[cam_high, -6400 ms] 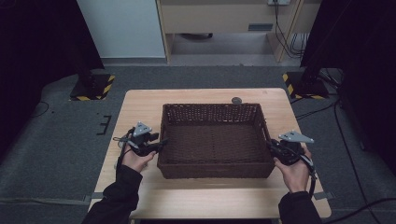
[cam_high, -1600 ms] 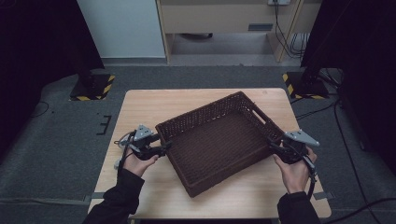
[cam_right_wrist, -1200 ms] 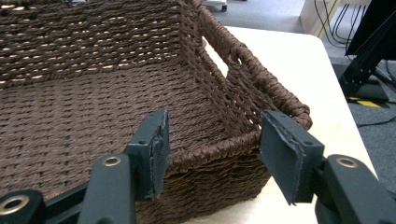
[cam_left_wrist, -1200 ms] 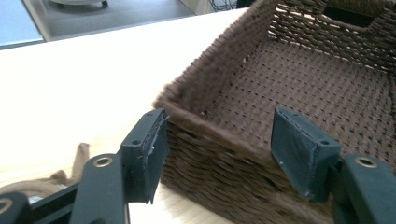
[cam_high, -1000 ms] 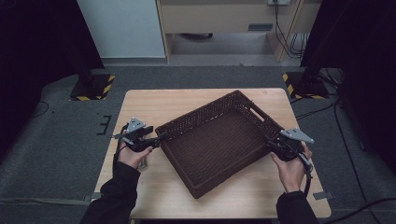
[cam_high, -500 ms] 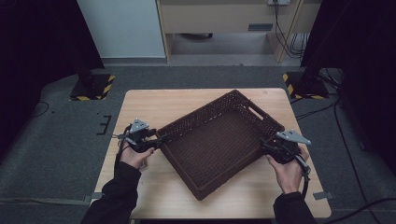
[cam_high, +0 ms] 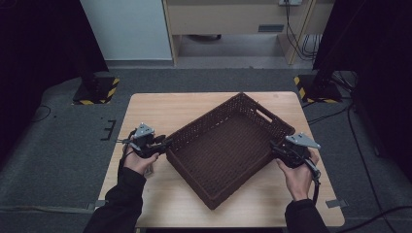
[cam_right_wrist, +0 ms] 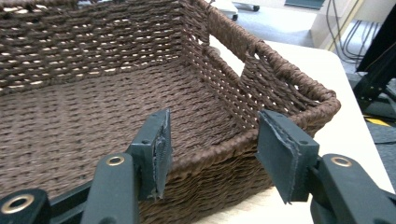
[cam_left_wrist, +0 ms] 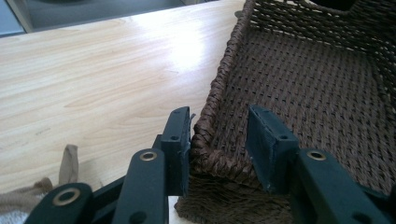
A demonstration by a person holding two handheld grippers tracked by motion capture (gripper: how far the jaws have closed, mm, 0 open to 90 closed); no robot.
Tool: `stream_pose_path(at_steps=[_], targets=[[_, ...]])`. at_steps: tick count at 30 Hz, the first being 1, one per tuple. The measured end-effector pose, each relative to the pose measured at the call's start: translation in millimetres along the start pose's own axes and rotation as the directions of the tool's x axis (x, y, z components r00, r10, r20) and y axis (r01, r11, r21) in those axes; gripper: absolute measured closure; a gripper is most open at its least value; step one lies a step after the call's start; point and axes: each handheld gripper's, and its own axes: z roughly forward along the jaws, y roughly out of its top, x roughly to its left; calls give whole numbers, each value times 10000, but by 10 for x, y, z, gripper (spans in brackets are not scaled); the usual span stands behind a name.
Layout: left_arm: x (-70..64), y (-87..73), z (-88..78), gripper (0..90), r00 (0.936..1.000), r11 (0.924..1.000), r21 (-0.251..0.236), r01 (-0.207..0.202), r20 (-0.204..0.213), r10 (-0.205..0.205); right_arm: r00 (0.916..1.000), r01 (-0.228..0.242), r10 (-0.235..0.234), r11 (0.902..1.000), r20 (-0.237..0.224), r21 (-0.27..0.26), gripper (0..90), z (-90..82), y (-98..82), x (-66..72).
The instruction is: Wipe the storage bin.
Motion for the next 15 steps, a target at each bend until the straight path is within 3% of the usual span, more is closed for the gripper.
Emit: stream_pose_path(at_steps=[4,8,10,15], targets=[[-62,-46,-46,593,9999,9999,-66,123,-21,-123,9997,-120,117,9998,-228,-157,414,-71,22,50],[-148,-82,-116,593,10000,10000,7,39,47,-39,9992,-133,134,9999,-366,36,409,-92,1,113],[-157,-66,-129,596,9999,9999,63,-152,11,152,9993,-69,77,9997,-360,234,417,-66,-25,149],[-130,-4,-121,558,9993,9993,-162,-331,-161,328,9991,174,-167,9997,-400,154,464,-16,-33,197]])
